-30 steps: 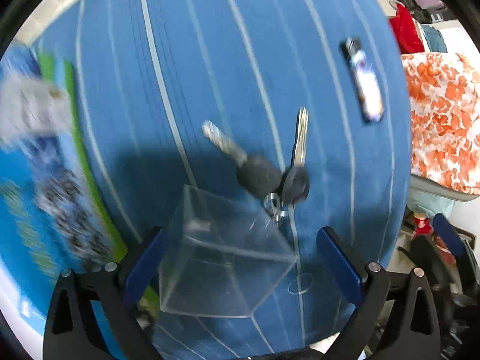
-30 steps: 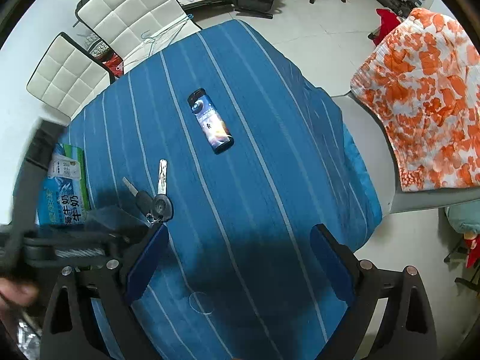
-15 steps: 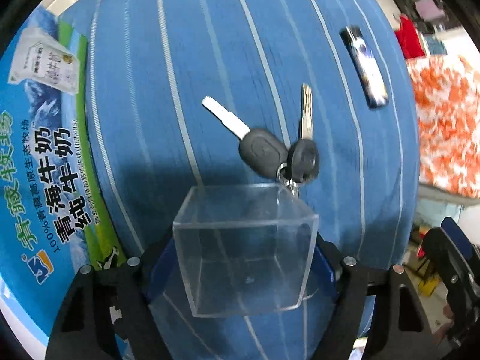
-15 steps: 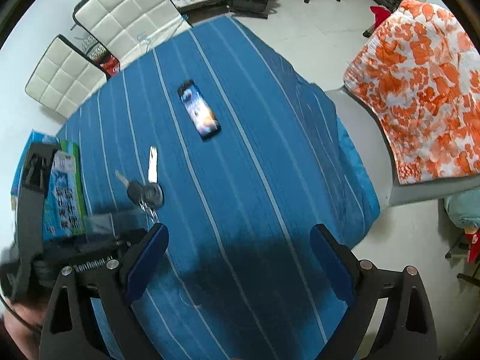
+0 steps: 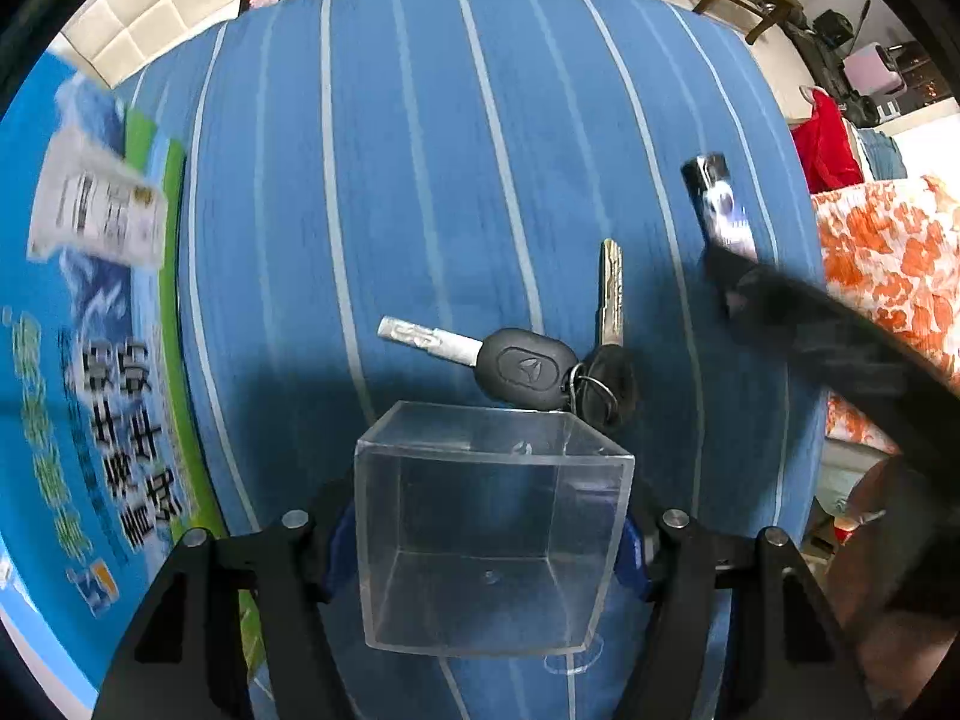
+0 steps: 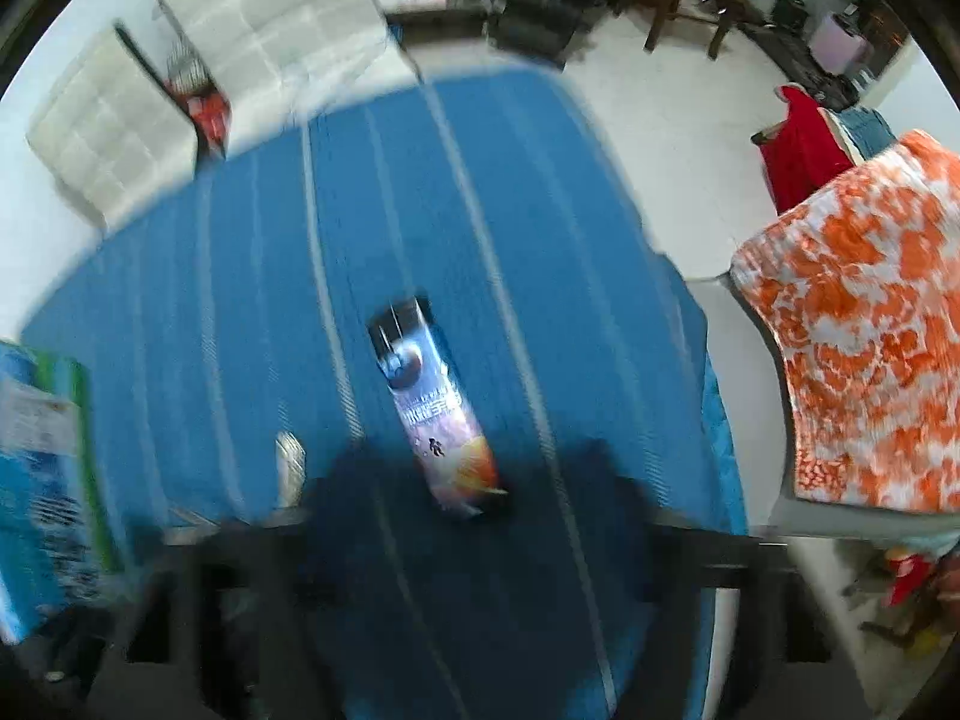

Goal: Organize rigid objects
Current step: 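Grasp the printed lighter with the right tool while the left tool holds the clear box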

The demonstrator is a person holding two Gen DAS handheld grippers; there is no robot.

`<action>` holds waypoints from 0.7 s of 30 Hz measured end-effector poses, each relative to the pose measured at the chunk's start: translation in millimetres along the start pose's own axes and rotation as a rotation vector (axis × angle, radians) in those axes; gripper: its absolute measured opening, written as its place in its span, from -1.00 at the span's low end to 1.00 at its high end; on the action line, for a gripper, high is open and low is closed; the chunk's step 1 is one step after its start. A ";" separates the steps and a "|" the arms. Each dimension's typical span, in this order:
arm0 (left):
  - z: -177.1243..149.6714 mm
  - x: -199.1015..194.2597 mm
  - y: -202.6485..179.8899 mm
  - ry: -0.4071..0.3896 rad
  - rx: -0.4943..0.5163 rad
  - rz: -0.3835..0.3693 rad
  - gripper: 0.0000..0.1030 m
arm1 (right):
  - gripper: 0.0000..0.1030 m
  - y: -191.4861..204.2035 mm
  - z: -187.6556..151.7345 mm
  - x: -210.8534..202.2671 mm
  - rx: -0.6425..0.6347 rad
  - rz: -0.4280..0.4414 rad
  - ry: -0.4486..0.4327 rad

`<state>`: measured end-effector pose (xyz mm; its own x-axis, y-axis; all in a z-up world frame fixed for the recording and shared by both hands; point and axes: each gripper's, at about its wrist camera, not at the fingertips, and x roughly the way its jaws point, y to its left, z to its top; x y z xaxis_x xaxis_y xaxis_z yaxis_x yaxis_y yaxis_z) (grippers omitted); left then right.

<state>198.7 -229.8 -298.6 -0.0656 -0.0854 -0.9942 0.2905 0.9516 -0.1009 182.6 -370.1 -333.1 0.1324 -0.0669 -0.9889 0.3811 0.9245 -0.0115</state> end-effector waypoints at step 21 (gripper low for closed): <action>-39.8 -10.5 -17.6 -0.046 0.130 0.029 0.20 | -0.49 -21.2 -94.0 -43.1 -0.013 -0.006 -0.026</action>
<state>156.3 -233.8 -284.9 -0.0126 -0.0743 -0.9972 0.4128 0.9079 -0.0728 82.7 -351.6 -304.2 0.1542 -0.0818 -0.9846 0.3698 0.9289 -0.0192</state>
